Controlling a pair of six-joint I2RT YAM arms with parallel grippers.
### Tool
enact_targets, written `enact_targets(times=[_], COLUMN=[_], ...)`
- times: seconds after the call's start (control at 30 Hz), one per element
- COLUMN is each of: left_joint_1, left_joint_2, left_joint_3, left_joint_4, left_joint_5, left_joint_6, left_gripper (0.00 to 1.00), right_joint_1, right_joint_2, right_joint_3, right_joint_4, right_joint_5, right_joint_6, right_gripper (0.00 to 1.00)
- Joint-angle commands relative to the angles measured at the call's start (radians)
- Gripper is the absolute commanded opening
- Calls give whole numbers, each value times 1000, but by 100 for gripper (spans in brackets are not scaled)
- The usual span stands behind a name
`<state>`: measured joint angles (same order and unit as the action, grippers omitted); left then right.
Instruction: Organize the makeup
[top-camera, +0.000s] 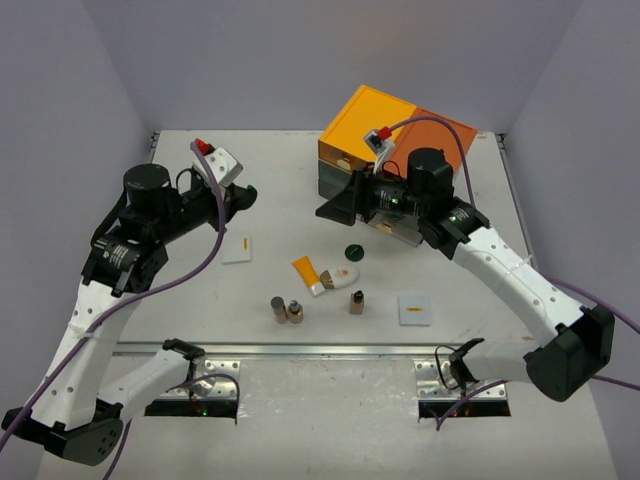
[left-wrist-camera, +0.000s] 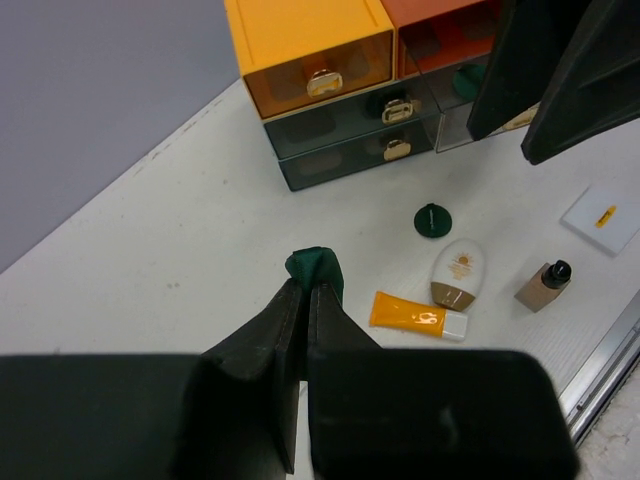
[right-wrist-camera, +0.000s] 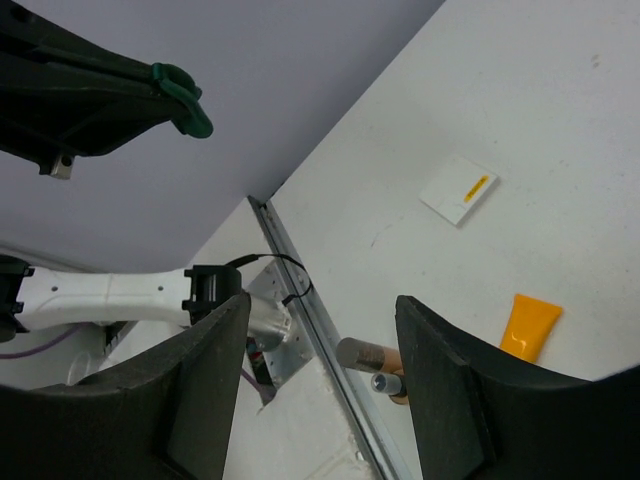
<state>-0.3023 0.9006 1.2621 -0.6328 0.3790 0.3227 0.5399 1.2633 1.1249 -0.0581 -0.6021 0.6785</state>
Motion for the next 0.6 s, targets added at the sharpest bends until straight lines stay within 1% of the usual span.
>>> enact_targets(times=[0.0,0.23,0.47,0.57], left_joint_1=[-3,-4,-4,-3], left_joint_2=[-26,-27,1,7], left_joint_3=[13,-13,-7,0], left_joint_4=[18,19,45,47], left_joint_5=[16,21,72,112], left_joint_6=[-17,-14,-59,-81], left_gripper=[0,0,0,0], right_joint_1=[5,29,92,108], right_joint_2=[34,61,153,177], right_joint_3=[54,18,87,86], right_joint_4=[72,188,270,338], right_joint_5=[26,-20,-65,-77], right_joint_6=[4,42,63,65], right_gripper=[60,61,60,59])
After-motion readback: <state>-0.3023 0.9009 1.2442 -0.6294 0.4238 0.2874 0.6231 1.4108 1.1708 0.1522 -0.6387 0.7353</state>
